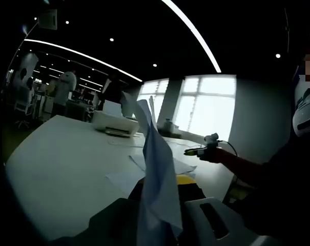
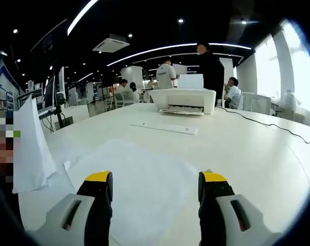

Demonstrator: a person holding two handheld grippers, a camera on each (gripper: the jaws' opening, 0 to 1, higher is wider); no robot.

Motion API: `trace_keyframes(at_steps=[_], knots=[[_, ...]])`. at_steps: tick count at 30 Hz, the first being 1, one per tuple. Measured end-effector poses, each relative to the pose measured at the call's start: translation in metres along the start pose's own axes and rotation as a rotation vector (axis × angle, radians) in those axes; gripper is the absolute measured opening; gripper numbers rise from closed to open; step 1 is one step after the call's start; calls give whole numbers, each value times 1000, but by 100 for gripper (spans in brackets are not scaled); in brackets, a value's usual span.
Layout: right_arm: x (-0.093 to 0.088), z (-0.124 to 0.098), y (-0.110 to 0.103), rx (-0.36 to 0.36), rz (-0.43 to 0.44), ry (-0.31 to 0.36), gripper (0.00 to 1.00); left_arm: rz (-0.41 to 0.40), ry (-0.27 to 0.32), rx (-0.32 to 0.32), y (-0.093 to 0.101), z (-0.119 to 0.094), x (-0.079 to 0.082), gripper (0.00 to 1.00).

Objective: Organize the stack of printing papers by aligning and flattening the scattered papers on the table

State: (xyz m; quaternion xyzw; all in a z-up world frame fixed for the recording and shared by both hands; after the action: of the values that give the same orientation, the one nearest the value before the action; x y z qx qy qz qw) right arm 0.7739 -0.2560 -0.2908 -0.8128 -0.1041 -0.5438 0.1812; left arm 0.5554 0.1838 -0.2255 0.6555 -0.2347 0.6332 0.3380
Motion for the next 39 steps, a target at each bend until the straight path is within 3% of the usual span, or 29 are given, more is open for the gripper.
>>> trace_keyframes(at_steps=[25,39], knots=[[5,5,15,-20,31,17,62,6,-4,4,-1,-1,3,6],[-1,9,28,-44,58,9,61,4,-5,5,-2,-1,1,6]])
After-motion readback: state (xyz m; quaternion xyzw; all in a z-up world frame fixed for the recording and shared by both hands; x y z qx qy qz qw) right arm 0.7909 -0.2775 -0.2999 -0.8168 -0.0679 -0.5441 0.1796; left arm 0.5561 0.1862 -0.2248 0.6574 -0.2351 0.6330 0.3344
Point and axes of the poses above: the point that each gripper's makers call its tool centre point, and the gripper's own axes: z roughly forward along the fingers, y roughly to its right, x roughly out of its top, the point moved 1 cm from there along -z, roughly backward along the fingers, and after that the axes turned 7 degrees about z, right-handed, at the moved point
